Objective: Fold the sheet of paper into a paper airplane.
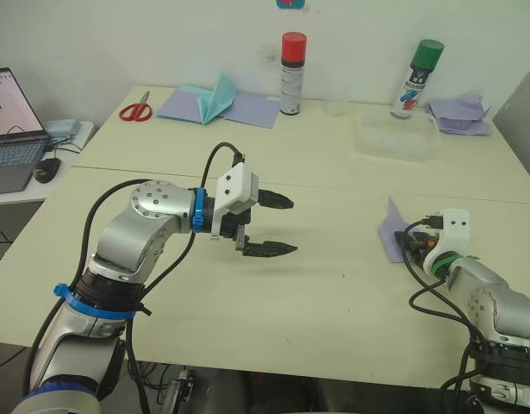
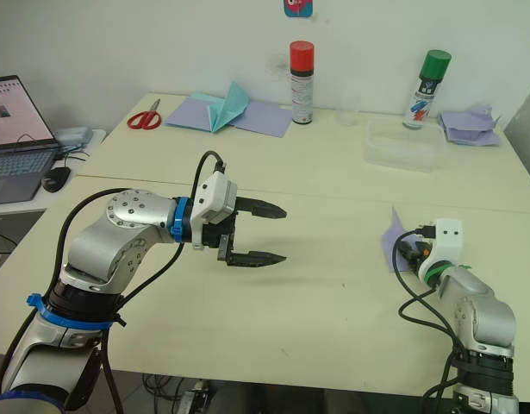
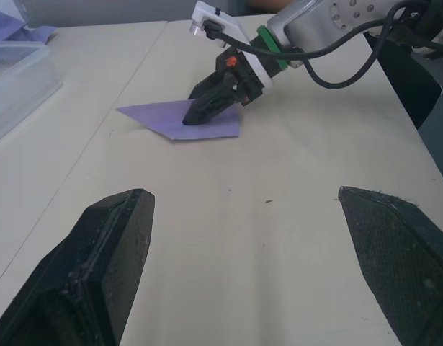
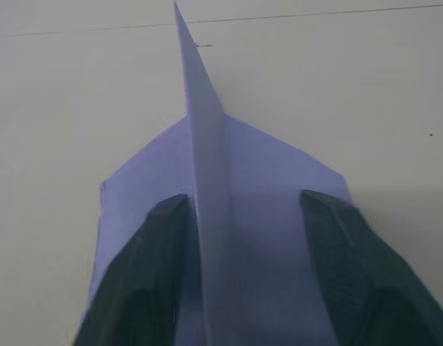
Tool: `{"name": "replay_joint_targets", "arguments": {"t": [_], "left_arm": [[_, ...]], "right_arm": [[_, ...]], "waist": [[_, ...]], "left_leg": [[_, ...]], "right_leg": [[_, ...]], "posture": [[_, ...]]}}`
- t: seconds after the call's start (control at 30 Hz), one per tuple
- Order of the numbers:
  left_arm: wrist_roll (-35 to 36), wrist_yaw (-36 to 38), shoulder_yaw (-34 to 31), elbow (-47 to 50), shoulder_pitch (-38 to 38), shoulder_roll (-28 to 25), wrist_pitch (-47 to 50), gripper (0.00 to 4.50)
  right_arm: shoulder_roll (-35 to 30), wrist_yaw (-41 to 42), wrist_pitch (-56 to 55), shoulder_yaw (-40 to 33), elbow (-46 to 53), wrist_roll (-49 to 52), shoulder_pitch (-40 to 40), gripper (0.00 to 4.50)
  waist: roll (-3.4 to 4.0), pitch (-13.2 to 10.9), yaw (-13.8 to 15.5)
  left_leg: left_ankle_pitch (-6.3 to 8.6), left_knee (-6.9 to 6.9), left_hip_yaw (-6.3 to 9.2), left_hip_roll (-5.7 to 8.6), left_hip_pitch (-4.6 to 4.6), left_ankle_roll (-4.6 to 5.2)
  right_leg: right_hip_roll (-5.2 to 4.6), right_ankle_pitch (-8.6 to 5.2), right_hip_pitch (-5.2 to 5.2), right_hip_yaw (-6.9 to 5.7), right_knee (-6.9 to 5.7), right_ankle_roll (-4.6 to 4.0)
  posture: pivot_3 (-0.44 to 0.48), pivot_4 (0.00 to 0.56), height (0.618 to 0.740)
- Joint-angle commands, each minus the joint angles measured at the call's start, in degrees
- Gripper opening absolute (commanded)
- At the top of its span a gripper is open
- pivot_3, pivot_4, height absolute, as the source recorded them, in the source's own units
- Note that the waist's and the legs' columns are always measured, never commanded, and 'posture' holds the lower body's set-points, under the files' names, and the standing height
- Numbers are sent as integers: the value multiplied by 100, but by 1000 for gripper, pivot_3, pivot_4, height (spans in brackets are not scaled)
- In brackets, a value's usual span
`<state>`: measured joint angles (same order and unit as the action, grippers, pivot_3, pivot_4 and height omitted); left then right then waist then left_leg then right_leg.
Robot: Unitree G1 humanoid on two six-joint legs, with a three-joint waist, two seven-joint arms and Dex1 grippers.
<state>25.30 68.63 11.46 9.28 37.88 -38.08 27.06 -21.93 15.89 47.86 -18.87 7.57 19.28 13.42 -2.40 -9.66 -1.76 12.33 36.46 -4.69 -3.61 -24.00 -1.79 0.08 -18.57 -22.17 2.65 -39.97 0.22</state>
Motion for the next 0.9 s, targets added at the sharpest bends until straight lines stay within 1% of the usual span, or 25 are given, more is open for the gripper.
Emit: {"name": "replay_joint_targets", "arguments": {"t": [0.03, 0.07, 0.1, 0.6, 0.9], "left_arm": [[18, -19, -85, 169, 125, 61, -35, 4500], [22, -33, -78, 176, 130, 83, -26, 4500], [24, -42, -73, 183, 132, 96, -19, 4500], [38, -24, -114, 239, 43, 46, 17, 4500], [36, -14, -129, 228, 14, 25, 14, 4500]], "right_arm": [[-27, -28, -27, -52, 43, 49, -72, 3944], [-31, -25, -31, -52, 43, 50, -74, 4334], [-34, -21, -35, -51, 42, 52, -72, 4492], [-280, 225, -202, 89, 124, 11, -87, 4492], [-348, 332, -248, -15, 123, 111, 53, 4492]], "waist": [[0, 0, 0], [0, 0, 1], [0, 0, 1], [0, 0, 1], [0, 0, 2]], "left_leg": [[0, 1, 0, 0, 0, 0], [1, 3, 1, 0, 0, 1], [1, 4, 1, 0, 0, 2], [4, 5, 2, 0, 0, 7], [4, 6, 1, 0, 0, 7]], "right_leg": [[0, 0, 0, 0, 0, 0], [0, 0, 2, 0, 0, 0], [0, 0, 2, -1, 0, 0], [0, 0, 2, 0, -1, 0], [1, 0, 2, 1, -1, 0]], "posture": [[0, 150, 740], [0, 150, 740], [0, 150, 740], [0, 150, 740], [0, 150, 740]]}}
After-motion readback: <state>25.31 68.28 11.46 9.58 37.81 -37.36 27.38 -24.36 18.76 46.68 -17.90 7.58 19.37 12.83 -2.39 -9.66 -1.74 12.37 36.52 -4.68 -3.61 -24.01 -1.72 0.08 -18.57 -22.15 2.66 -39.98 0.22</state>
